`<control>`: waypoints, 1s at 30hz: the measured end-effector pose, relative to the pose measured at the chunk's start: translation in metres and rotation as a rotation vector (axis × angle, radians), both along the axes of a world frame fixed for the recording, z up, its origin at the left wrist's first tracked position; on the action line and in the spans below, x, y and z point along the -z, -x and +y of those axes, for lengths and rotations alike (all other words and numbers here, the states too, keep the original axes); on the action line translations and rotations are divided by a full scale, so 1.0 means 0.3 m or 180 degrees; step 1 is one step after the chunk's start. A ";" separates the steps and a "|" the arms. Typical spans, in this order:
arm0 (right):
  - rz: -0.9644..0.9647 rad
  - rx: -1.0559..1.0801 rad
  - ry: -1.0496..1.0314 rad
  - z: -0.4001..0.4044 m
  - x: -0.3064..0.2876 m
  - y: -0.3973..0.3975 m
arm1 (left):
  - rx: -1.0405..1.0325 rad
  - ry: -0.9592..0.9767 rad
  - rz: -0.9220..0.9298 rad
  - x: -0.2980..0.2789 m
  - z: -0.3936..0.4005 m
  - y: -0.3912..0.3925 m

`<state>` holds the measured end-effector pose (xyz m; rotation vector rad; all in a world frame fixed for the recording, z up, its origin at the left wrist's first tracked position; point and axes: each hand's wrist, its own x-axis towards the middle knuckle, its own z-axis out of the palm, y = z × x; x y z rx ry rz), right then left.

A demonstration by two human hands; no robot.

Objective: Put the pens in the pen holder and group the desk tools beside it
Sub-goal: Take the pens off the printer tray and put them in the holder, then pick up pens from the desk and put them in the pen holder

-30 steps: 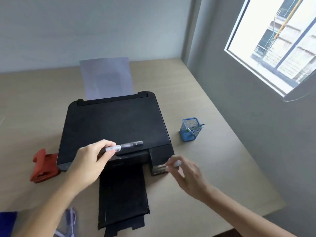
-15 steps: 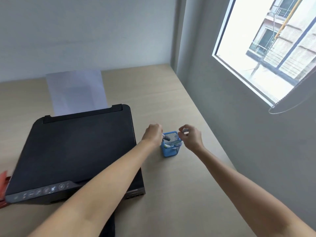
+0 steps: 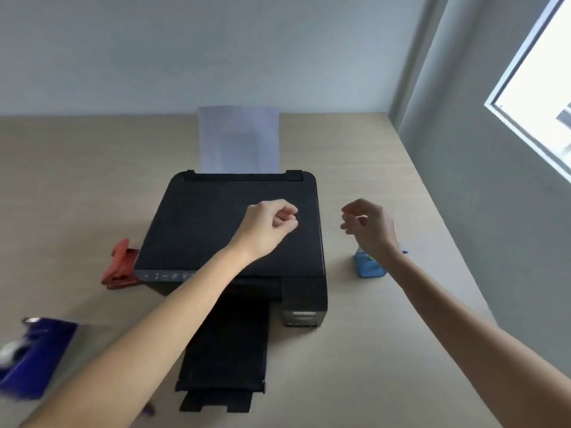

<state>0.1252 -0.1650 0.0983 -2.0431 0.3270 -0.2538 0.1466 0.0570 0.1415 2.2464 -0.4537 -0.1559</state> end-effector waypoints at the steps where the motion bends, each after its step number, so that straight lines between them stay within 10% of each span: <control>1: -0.0053 -0.0089 0.0058 0.056 -0.026 0.000 | -0.0126 0.0054 0.0065 -0.014 0.092 0.010; 11: -0.0383 -0.1653 0.0403 0.850 -0.094 0.128 | -0.1663 -0.1069 0.1418 0.367 1.067 0.269; 17: 0.0762 -0.2469 0.1125 1.186 0.146 0.184 | -0.2197 -0.0935 0.2579 0.596 1.124 0.422; 30: 0.2483 -0.1899 0.1494 1.488 0.457 0.220 | -0.2293 -0.0905 0.1985 0.604 1.252 0.387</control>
